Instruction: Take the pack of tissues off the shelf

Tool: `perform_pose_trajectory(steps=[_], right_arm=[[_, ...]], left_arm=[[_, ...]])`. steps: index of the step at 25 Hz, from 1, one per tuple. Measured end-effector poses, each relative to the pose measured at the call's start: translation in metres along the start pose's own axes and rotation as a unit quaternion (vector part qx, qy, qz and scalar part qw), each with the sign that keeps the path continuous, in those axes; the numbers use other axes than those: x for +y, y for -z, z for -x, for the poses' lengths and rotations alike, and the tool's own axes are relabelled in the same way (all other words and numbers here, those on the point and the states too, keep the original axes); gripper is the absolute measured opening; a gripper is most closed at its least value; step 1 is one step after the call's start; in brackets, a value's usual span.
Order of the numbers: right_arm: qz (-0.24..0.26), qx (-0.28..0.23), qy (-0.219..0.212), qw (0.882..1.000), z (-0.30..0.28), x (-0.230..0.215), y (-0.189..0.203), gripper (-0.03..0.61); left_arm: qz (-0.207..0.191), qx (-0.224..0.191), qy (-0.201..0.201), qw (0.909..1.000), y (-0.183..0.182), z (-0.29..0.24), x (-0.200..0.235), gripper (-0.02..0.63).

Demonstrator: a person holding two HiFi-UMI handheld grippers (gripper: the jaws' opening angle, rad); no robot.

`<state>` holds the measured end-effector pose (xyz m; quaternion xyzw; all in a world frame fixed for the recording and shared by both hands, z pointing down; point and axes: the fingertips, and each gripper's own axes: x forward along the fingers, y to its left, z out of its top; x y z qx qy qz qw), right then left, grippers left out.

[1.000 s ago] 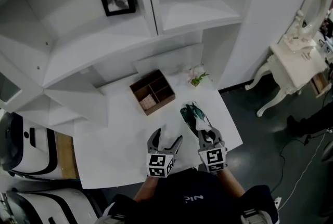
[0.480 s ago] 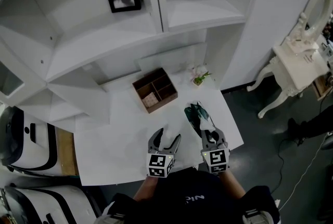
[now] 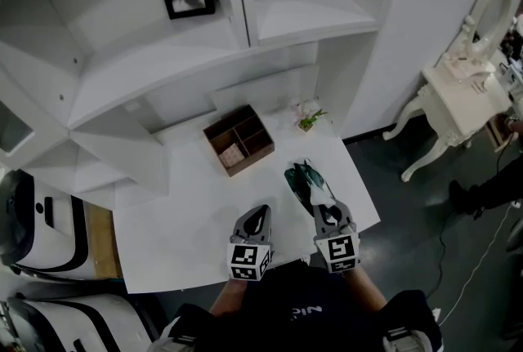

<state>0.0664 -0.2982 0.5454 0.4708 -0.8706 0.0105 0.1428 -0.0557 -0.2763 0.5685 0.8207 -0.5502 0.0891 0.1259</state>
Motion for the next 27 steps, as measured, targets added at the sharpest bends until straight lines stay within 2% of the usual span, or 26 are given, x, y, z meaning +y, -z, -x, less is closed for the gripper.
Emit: perform_pose_trajectory(steps=[6, 12, 18, 23, 27], right_arm=[[0.000, -0.001, 0.001, 1.000, 0.004, 0.001, 0.001, 0.014], [0.018, 0.006, -0.002, 1.000, 0.005, 0.003, 0.003, 0.012], [0.010, 0.009, 0.005, 1.000, 0.008, 0.006, 0.009, 0.012], [0.006, 0.012, 0.006, 1.000, 0.009, 0.006, 0.012, 0.012], [0.000, 0.016, 0.007, 1.000, 0.008, 0.006, 0.015, 0.012]], left_arm=[[-0.003, -0.006, 0.010, 0.9999, 0.001, 0.002, -0.005, 0.003], [-0.004, -0.006, 0.000, 1.0000, 0.005, 0.004, -0.003, 0.003], [-0.013, 0.001, 0.001, 0.9999, 0.008, 0.004, -0.002, 0.003], [0.003, -0.004, 0.012, 0.9999, 0.006, 0.004, -0.004, 0.005], [0.001, -0.002, 0.015, 0.9999, 0.007, 0.003, -0.004, 0.004]])
